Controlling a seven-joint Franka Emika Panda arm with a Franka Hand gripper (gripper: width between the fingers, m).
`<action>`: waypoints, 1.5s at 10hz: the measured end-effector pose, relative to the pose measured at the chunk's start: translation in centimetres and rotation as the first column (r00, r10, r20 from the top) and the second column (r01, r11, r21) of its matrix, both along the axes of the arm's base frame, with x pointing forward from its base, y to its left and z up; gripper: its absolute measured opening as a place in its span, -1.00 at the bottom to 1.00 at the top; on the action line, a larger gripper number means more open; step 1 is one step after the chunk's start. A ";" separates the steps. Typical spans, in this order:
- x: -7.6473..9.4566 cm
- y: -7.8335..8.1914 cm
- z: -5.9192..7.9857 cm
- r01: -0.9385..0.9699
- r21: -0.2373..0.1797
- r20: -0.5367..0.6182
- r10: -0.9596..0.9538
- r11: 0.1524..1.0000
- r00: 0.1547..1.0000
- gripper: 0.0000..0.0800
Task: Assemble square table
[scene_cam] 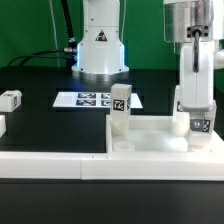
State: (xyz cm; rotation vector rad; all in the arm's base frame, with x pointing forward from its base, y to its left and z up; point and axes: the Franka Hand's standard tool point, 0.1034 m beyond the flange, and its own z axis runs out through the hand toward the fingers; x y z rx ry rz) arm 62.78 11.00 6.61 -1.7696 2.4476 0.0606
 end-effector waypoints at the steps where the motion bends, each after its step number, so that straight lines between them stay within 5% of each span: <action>1: 0.0 0.0 0.0 -0.027 -0.002 0.003 0.027 1.000 1.000 0.19; 2: 0.1 0.0 0.2 -0.092 -0.013 0.011 0.092 0.996 0.996 0.19; 3: 0.3 0.6 0.9 -0.307 -0.039 0.042 0.309 0.951 0.950 0.53; 4: 0.3 1.1 1.0 -0.416 -0.048 0.052 0.418 0.908 0.907 0.59; 8: 0.3 0.7 0.9 -0.624 -0.083 0.057 0.629 0.777 0.775 0.62; 9: 0.4 0.7 0.9 -0.705 -0.109 0.059 0.713 0.700 0.699 0.62; 11: 0.8 1.1 0.8 -0.901 -0.212 0.049 0.925 0.379 0.378 0.62; 13: 1.2 0.3 0.9 -0.961 -0.244 0.011 0.991 0.130 0.131 0.62; 15: 1.1 0.4 0.8 -0.955 -0.239 0.017 0.984 0.175 0.176 0.05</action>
Offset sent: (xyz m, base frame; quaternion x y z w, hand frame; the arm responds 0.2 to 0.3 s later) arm -0.0096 0.0306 0.0135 -0.0031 -0.0271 -0.3625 0.9316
